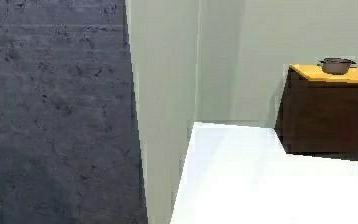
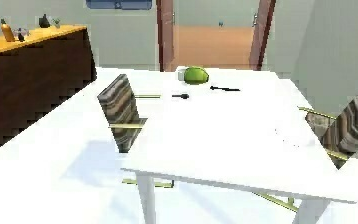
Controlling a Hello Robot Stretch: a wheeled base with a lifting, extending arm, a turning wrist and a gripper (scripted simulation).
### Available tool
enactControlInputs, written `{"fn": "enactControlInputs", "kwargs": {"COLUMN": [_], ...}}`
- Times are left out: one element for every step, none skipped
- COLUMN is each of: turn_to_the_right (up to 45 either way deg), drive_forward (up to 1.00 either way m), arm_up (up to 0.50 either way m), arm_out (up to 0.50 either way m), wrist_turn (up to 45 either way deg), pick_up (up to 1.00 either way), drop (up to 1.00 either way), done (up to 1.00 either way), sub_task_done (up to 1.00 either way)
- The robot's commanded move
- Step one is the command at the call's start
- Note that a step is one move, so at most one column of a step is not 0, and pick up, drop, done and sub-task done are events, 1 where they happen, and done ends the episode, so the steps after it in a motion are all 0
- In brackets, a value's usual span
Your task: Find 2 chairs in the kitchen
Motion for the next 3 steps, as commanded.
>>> {"fn": "enactControlInputs", "kwargs": {"turn_to_the_right": [45.0, 36.0, 0.0], "drive_forward": [0.0, 0.0, 0.0], "arm_up": [0.0, 0.0, 0.0], "arm_out": [0.0, 0.0, 0.0], "wrist_turn": [0.0, 0.0, 0.0], "pick_up": [0.0, 0.0, 0.0], "drop": [0.0, 0.0, 0.0], "done": [0.0, 0.0, 1.0], "sub_task_done": [0.0, 0.0, 0.0]}}
